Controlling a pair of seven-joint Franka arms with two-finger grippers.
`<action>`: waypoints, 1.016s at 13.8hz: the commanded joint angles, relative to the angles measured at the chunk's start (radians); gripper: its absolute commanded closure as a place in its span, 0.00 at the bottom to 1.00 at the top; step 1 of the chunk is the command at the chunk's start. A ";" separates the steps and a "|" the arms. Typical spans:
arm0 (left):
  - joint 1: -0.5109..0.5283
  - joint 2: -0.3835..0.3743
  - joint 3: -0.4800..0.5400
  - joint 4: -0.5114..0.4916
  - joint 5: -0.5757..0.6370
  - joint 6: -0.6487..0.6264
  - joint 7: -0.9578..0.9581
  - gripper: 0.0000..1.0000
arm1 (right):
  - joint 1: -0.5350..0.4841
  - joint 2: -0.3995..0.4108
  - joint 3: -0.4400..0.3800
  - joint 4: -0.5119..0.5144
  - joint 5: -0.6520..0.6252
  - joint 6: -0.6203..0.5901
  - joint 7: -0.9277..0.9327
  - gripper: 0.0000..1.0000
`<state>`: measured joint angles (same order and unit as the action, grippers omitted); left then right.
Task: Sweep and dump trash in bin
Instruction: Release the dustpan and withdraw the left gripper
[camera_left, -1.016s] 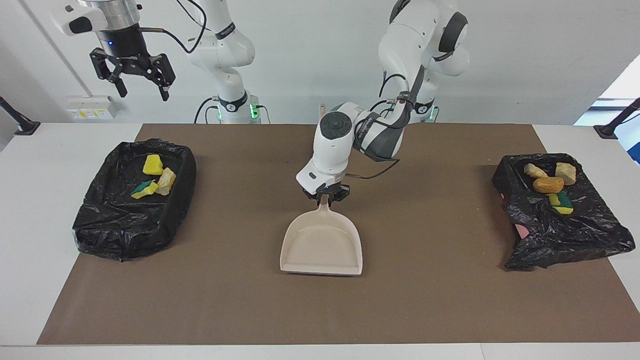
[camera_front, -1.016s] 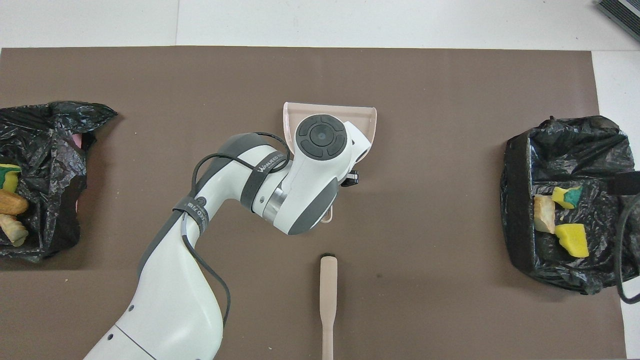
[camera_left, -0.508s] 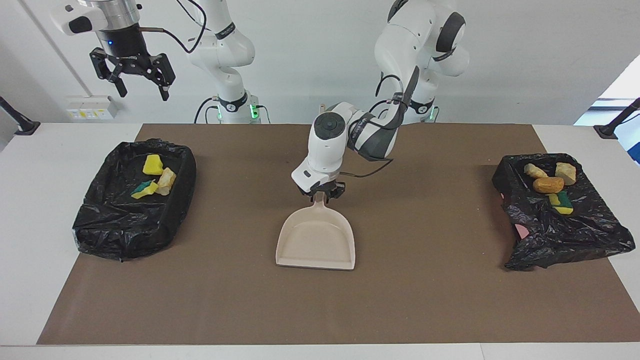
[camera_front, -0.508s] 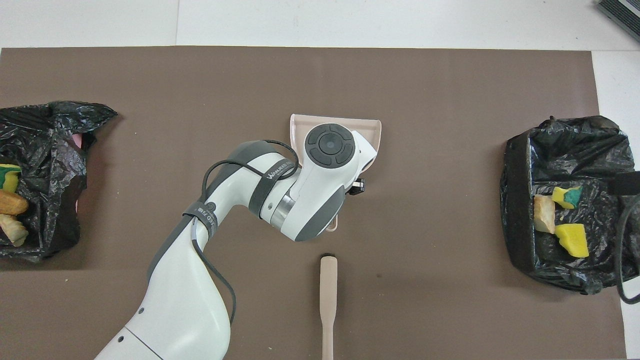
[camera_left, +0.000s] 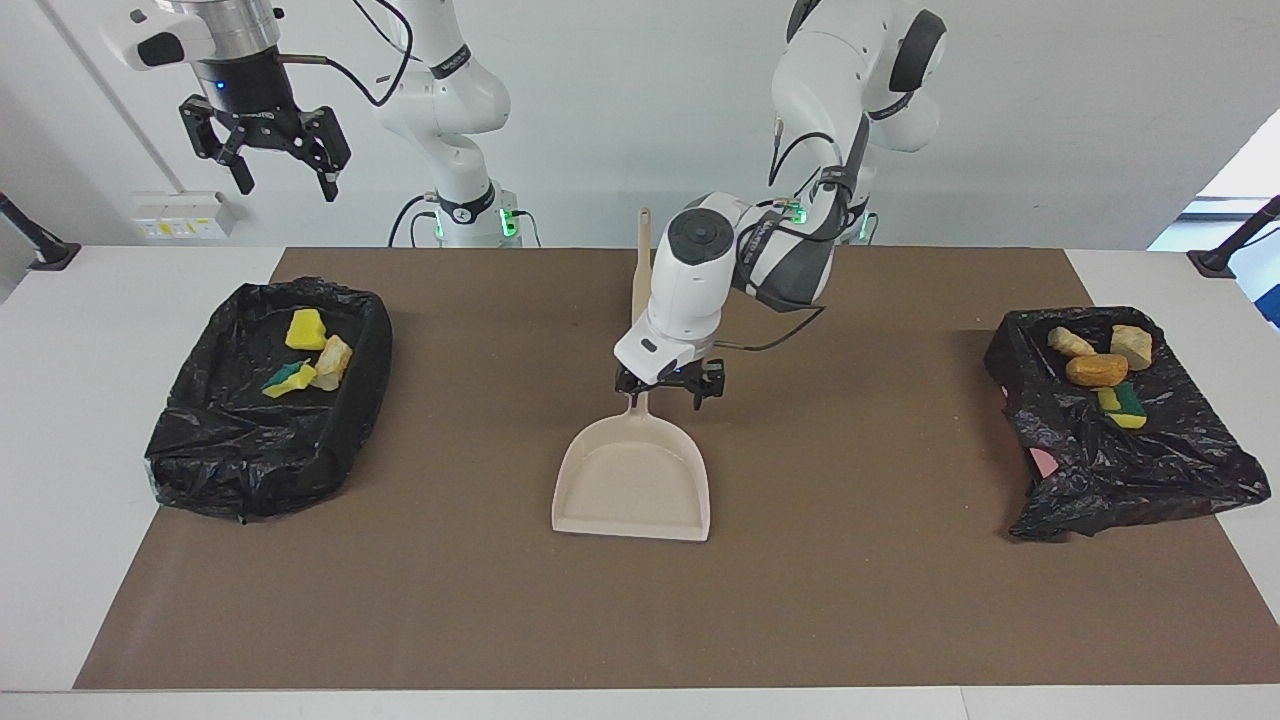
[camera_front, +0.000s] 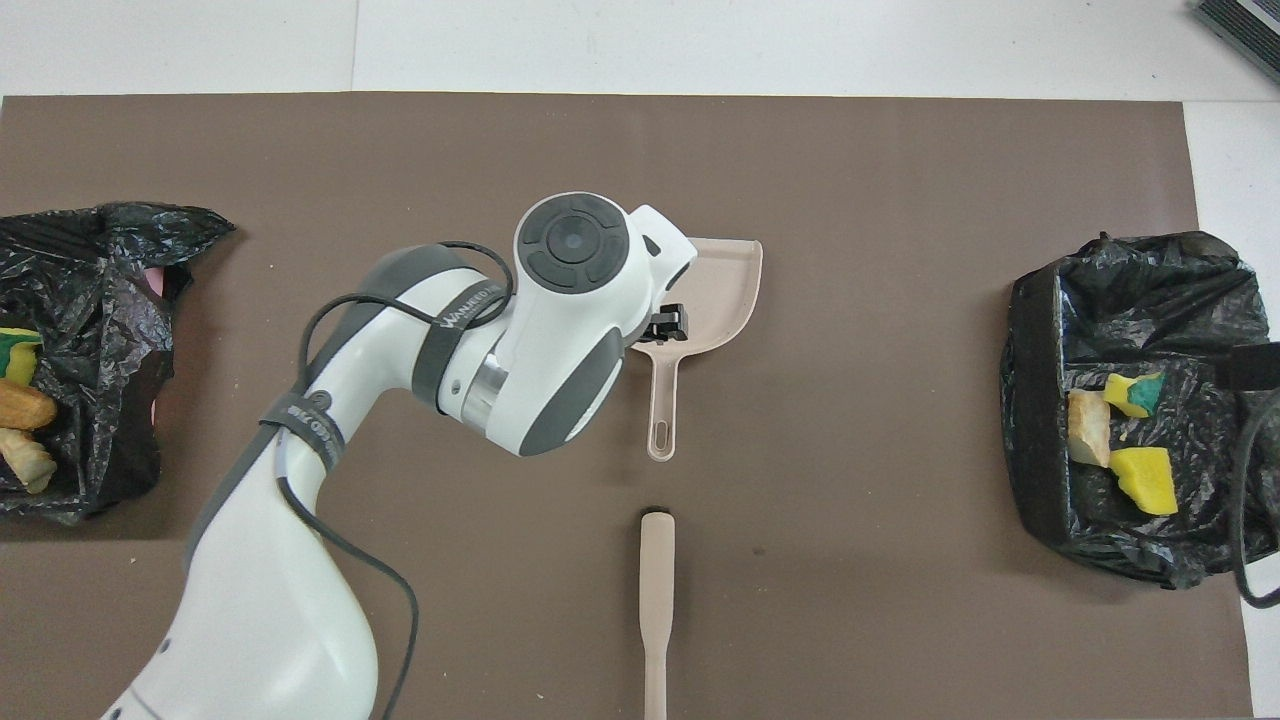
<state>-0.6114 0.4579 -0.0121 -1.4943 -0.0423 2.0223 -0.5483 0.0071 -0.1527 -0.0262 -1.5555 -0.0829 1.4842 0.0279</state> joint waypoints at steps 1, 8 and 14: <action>0.036 -0.151 0.011 -0.159 0.077 -0.002 0.008 0.00 | -0.007 -0.008 0.000 0.005 0.017 -0.018 -0.017 0.00; 0.232 -0.425 0.011 -0.304 0.090 -0.094 0.289 0.00 | -0.007 -0.008 0.000 0.003 0.017 -0.018 -0.017 0.00; 0.389 -0.496 0.023 -0.076 0.078 -0.388 0.540 0.00 | -0.007 -0.008 0.000 0.003 0.017 -0.018 -0.017 0.00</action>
<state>-0.2574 -0.0430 0.0180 -1.6697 0.0357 1.7445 -0.0708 0.0071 -0.1527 -0.0262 -1.5554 -0.0829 1.4842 0.0279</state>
